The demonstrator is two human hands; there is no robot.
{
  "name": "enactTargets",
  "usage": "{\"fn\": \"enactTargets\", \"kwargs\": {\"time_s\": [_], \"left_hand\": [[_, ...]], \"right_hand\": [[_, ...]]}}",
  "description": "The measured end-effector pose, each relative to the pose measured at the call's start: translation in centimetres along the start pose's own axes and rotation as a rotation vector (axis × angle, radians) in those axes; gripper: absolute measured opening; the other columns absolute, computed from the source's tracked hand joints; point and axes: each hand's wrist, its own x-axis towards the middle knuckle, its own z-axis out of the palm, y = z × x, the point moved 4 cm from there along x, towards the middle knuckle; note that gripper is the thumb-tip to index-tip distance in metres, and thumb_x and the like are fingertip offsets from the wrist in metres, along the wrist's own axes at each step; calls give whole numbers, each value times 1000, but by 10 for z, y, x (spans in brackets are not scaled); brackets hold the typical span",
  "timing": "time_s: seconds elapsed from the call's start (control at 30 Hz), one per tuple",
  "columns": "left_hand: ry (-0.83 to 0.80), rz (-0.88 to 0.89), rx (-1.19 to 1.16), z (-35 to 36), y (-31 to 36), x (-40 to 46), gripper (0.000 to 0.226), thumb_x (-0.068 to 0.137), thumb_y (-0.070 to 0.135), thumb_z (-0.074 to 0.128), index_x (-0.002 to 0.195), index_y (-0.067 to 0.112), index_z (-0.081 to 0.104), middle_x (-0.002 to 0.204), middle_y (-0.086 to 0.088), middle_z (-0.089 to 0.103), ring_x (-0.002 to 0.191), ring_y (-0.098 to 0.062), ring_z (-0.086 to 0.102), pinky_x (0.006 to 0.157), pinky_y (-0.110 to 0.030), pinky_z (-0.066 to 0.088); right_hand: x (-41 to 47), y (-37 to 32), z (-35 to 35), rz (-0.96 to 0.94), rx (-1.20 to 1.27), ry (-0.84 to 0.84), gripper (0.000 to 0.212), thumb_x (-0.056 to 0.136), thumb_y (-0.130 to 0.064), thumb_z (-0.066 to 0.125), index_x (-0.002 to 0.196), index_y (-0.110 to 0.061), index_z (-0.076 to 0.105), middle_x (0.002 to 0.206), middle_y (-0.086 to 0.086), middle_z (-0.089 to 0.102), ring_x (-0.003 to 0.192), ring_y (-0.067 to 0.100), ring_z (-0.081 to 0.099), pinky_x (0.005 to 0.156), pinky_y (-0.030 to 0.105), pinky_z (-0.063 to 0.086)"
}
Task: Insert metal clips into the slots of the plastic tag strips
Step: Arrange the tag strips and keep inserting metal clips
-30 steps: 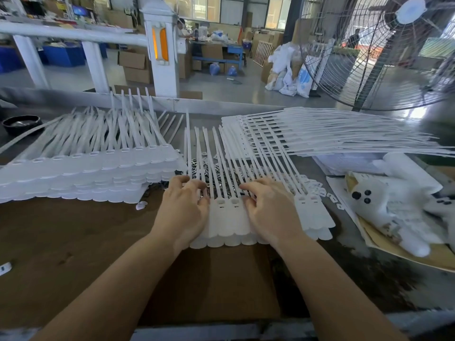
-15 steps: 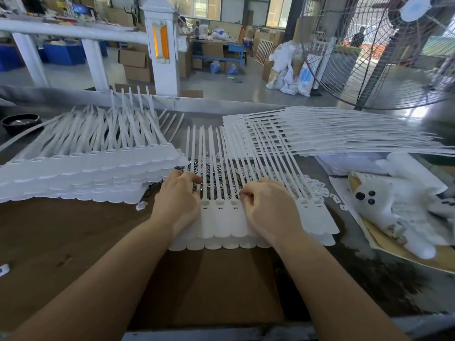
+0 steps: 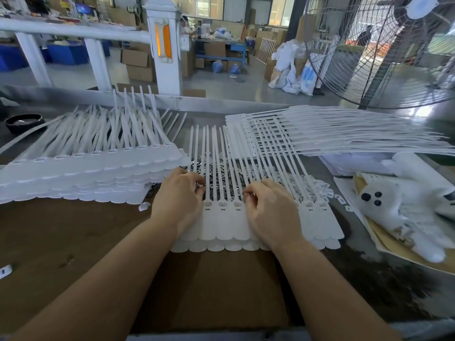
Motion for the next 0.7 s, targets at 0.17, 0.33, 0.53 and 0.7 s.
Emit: {"fn": "enactTargets", "kwargs": {"time_s": [0.17, 0.33, 0.53, 0.7], "left_hand": [[-15, -10, -10, 1, 0, 3, 34, 94, 16, 49, 124, 28, 57, 115, -3, 45, 110, -25, 47, 90, -37, 44], [-31, -42, -70, 5, 2, 6, 28, 92, 20, 49, 112, 33, 64, 110, 3, 40, 110, -24, 46, 97, -44, 41], [-53, -21, 76, 6, 9, 13, 25, 92, 32, 53, 114, 31, 66, 118, -1, 46, 103, -22, 51, 89, -40, 47], [-72, 9, 194, 5, 18, 17, 22, 90, 22, 53, 102, 25, 71, 114, -1, 53, 96, -23, 56, 82, -39, 51]], "right_hand": [[1, 2, 2, 6, 5, -11, 13, 89, -18, 53, 88, -14, 65, 84, 0, 61, 76, 10, 42, 72, 21, 29], [0, 2, 2, 10, 5, -13, 13, 89, -19, 53, 88, -14, 65, 84, 0, 59, 76, 11, 43, 72, 22, 30], [0, 1, 2, 11, -7, -8, 12, 89, -19, 53, 88, -14, 64, 82, 0, 58, 75, 11, 41, 71, 23, 30], [0, 1, 2, 12, -22, -20, 14, 90, -20, 52, 90, -14, 65, 84, 1, 59, 77, 14, 46, 71, 22, 30]]}}
